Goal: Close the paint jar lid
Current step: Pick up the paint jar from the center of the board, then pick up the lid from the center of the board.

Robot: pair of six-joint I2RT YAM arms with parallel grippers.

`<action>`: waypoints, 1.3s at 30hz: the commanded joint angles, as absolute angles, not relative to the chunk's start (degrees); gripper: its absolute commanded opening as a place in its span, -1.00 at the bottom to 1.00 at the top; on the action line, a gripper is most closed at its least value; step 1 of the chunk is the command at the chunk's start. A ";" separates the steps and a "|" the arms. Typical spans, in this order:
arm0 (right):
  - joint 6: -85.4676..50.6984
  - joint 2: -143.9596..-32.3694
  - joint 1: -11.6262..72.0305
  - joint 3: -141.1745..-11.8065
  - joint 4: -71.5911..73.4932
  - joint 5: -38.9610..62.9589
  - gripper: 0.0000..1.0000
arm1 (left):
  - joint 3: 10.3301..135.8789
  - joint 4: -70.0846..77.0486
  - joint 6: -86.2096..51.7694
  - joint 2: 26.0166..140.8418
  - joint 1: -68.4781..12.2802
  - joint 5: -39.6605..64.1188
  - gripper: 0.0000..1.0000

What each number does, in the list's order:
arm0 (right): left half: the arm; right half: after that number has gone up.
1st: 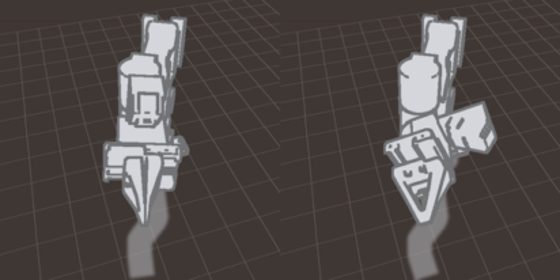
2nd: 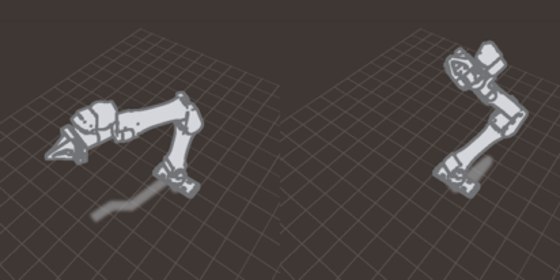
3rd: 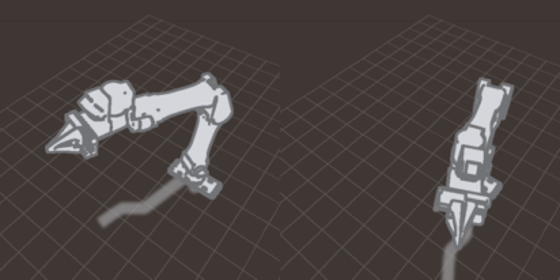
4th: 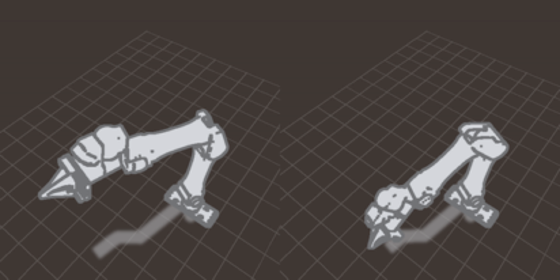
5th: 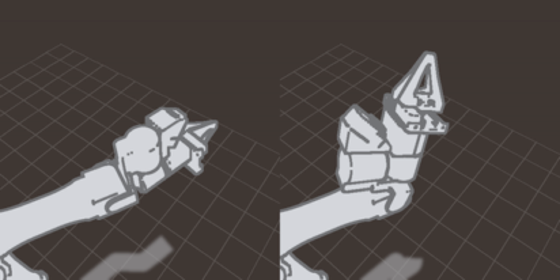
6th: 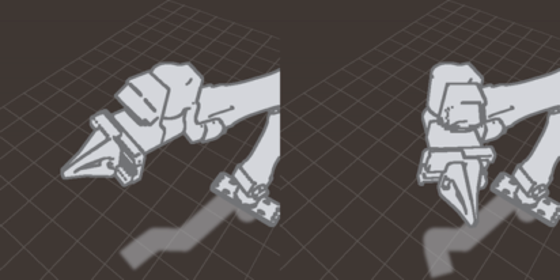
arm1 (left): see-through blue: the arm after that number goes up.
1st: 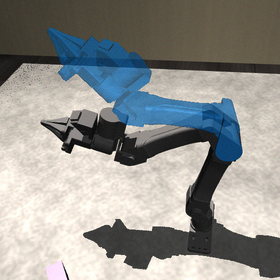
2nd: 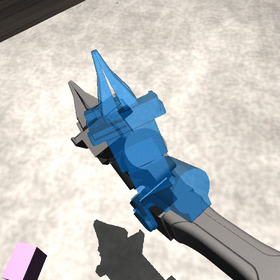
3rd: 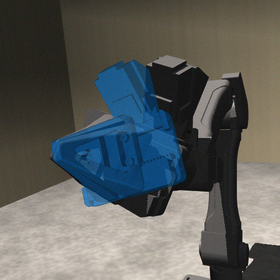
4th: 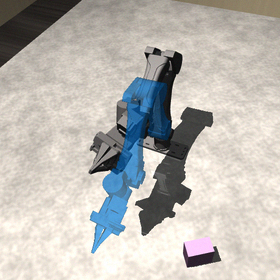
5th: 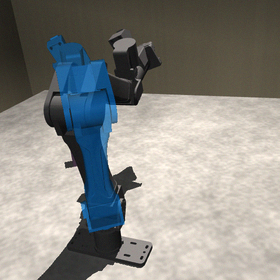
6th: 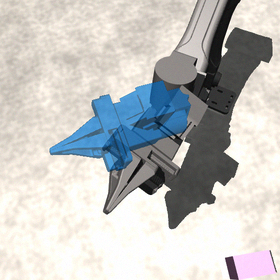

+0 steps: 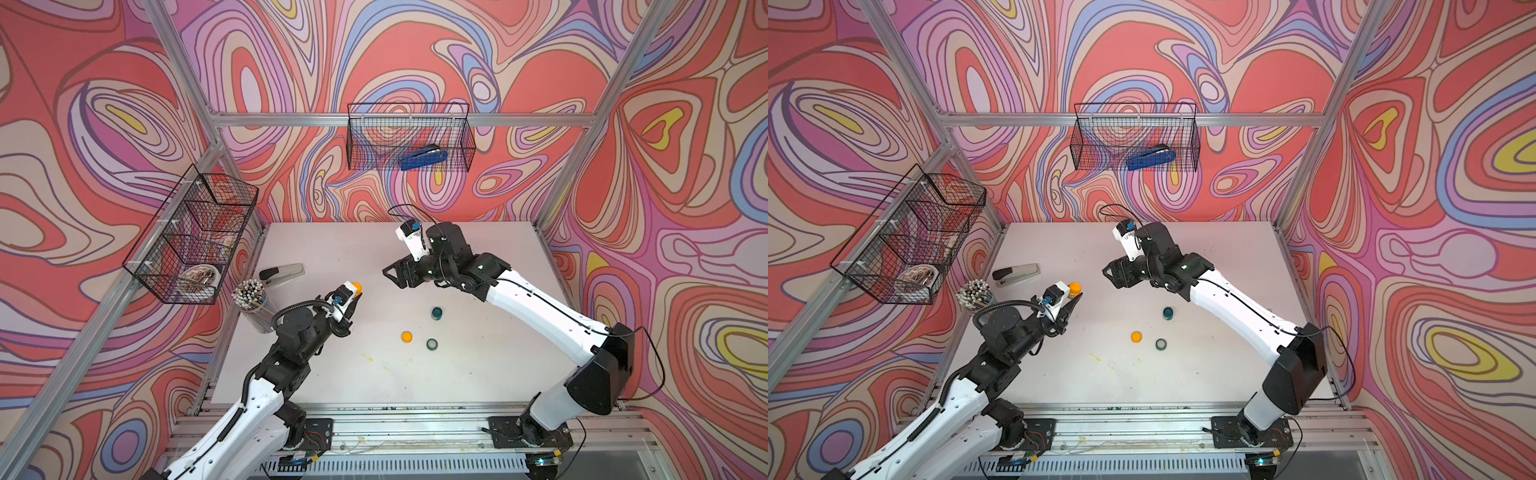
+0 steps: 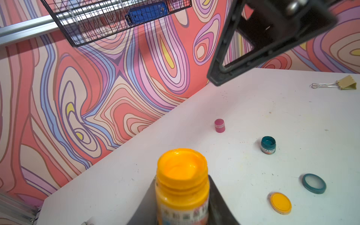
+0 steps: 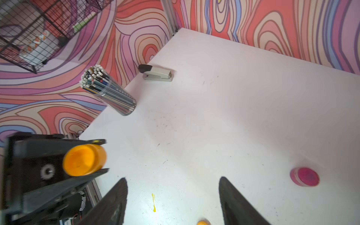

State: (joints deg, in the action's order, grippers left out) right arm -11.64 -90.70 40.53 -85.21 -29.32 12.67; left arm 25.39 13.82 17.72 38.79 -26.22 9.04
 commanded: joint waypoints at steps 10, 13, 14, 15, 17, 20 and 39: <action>-18.08 -97.41 44.05 -67.94 -25.75 3.65 0.29 | 25.46 1.44 10.66 23.07 -26.22 22.06 -0.49; -19.42 -99.30 45.11 -67.27 -25.45 1.39 0.30 | 25.36 2.01 10.17 22.58 -26.26 24.09 -0.49; -19.82 -99.41 45.53 -66.84 -25.30 0.63 0.30 | 25.31 2.19 10.17 22.66 -26.20 24.75 -0.49; -20.43 -99.36 45.83 -66.43 -25.34 -0.49 0.29 | 25.31 2.40 9.96 22.85 -26.26 25.57 -0.49; -21.07 -99.23 46.58 -65.64 -25.82 -2.13 0.29 | 25.64 2.12 9.57 23.11 -26.23 27.06 -0.49; -21.27 -99.10 48.12 -64.74 -26.87 -4.78 0.29 | 25.69 1.44 9.56 22.59 -26.26 28.37 -0.49; -24.25 -102.96 50.86 -63.78 -27.67 -6.28 0.15 | 25.40 1.93 9.41 21.97 -26.20 28.91 -0.49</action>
State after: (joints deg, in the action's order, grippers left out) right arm -23.29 -100.64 50.41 -64.49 -27.64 -5.04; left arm 25.39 1.06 10.24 22.17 -26.22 27.68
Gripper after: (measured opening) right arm 0.574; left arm 0.328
